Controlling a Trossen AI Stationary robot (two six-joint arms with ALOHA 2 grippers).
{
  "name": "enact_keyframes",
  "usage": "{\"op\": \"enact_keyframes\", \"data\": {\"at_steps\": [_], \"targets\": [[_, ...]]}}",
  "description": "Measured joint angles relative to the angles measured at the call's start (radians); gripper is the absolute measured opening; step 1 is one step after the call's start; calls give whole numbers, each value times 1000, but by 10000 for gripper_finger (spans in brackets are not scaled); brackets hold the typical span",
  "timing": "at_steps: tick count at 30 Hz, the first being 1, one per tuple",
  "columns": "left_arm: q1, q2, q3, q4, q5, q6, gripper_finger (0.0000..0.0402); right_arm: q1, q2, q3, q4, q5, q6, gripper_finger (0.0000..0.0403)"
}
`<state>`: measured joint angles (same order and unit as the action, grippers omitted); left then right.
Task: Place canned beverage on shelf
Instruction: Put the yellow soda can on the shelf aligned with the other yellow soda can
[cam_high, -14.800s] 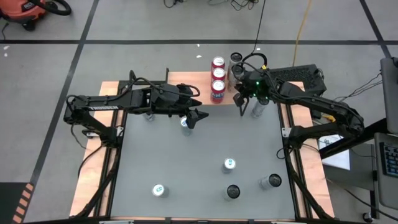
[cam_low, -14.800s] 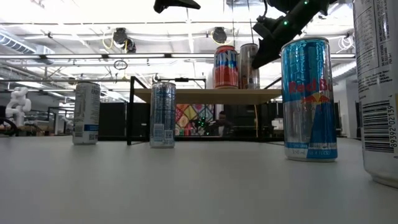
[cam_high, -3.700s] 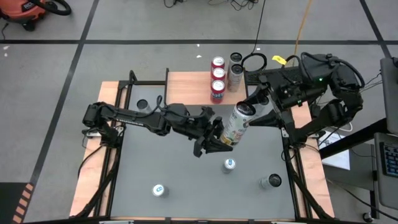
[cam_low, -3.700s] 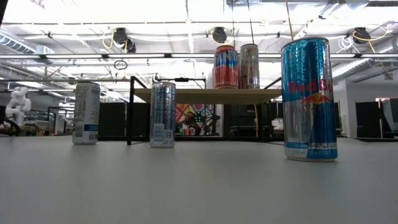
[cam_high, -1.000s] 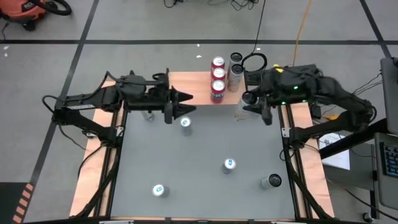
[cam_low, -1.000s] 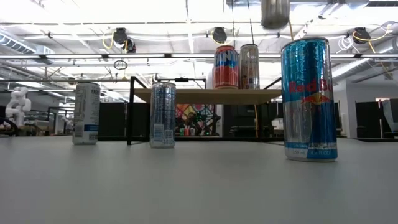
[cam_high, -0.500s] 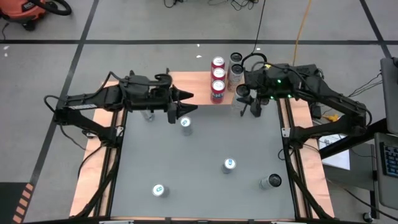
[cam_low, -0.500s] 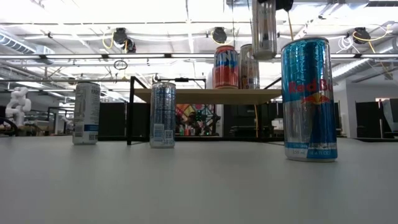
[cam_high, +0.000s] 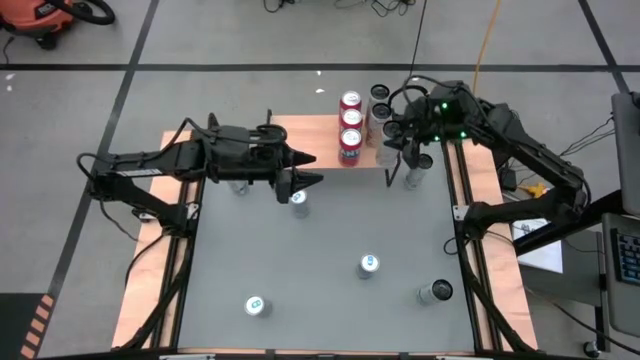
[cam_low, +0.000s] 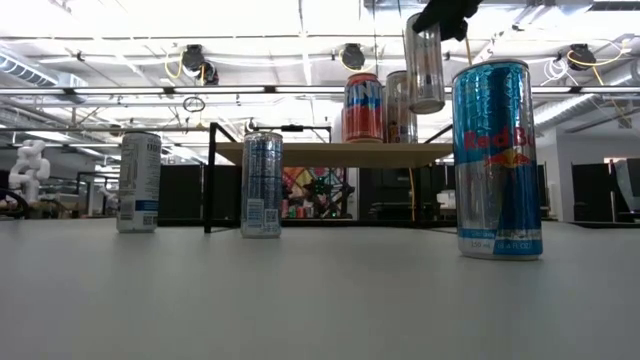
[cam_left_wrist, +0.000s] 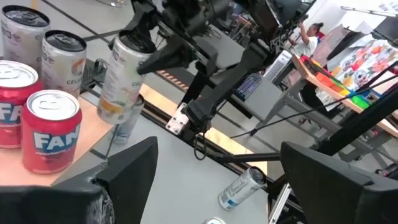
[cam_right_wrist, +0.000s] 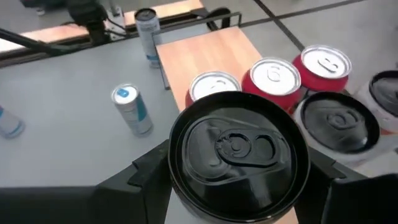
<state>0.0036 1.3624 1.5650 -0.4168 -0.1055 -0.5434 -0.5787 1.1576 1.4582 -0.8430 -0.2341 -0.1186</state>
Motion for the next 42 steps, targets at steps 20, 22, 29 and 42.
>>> {"op": "enact_keyframes", "data": {"at_steps": [20,22,29,42], "targets": [[15,-1,0,-42,-3,2,338,-37,-1,-127,144,-84,21,217],[15,-1,0,-42,-4,3,338,-37,4,-127,144,-84,20,217],[15,-1,0,-43,-4,7,338,-37,33,-127,146,-77,2,217],[15,-1,0,-45,-4,9,338,-37,53,-127,142,-47,-6,217]]}}
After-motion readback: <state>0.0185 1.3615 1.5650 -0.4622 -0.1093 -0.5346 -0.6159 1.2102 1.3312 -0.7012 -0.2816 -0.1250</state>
